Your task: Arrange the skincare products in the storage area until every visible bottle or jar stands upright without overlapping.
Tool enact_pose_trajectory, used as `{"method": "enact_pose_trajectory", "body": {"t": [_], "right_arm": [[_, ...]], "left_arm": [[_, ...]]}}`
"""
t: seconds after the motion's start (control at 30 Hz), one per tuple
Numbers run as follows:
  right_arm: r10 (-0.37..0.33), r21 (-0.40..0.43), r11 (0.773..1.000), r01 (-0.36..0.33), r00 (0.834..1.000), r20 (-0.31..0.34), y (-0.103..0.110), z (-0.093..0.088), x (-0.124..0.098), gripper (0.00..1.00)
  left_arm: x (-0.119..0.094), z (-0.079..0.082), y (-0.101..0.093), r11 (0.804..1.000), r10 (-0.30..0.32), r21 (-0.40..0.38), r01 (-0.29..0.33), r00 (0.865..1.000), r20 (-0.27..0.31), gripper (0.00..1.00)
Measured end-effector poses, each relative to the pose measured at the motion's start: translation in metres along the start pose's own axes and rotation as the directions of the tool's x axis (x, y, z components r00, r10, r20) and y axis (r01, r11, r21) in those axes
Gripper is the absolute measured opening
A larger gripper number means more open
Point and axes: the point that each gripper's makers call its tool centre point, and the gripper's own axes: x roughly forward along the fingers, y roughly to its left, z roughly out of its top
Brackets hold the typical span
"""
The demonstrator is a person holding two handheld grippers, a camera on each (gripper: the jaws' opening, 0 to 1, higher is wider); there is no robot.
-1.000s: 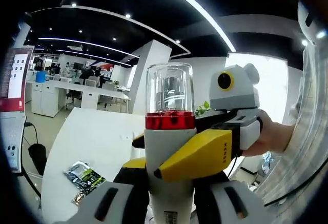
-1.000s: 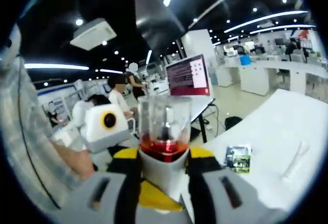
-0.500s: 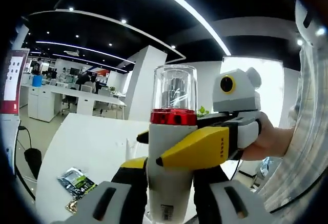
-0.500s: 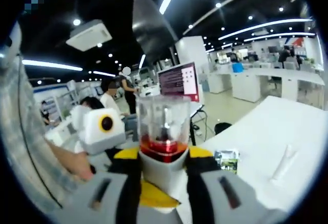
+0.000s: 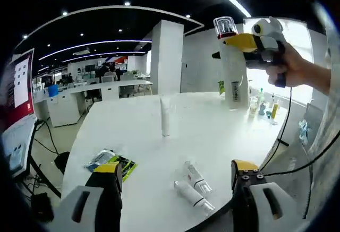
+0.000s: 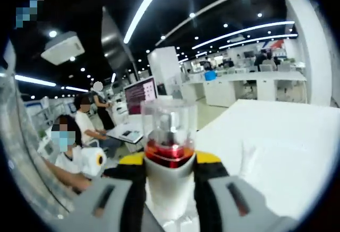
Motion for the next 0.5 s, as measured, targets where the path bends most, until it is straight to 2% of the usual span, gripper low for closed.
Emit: {"method": "enact_pose_trajectory", "body": {"t": [0.07,0.1,0.17,0.27,0.4,0.5], "right_arm": [[-0.033,-0.002,0.999,0.033,0.999,-0.016,-0.016,-0.003,-0.005,0.31],[-0.054,-0.002,0.999,0.054,0.998,-0.023,-0.027,-0.003,-0.008,0.31],[-0.082,0.002,0.997,0.082,0.996,-0.024,-0.041,-0.001,-0.011,0.31],[-0.117,0.021,0.993,0.117,0.993,-0.022,-0.066,0.003,-0.015,0.31],[-0.145,0.053,0.988,0.146,0.989,-0.015,-0.094,0.007,-0.011,0.31],[-0.173,0.056,0.983,0.174,0.985,-0.018,-0.113,0.005,-0.004,0.31]], "left_arm": [[0.007,-0.007,0.003,0.999,0.010,-0.042,-0.009,1.000,0.005,0.95],[0.011,-0.010,0.002,0.996,0.008,-0.093,-0.008,1.000,0.005,0.97],[0.015,-0.011,0.001,0.994,0.009,-0.112,-0.008,1.000,0.010,0.99],[0.019,-0.008,0.006,0.999,0.047,-0.014,-0.046,0.999,0.024,1.00],[0.022,-0.009,0.010,0.997,0.070,0.026,-0.071,0.997,0.035,0.99],[0.027,-0.020,0.009,0.996,0.077,0.051,-0.077,0.997,0.004,0.90]]}}
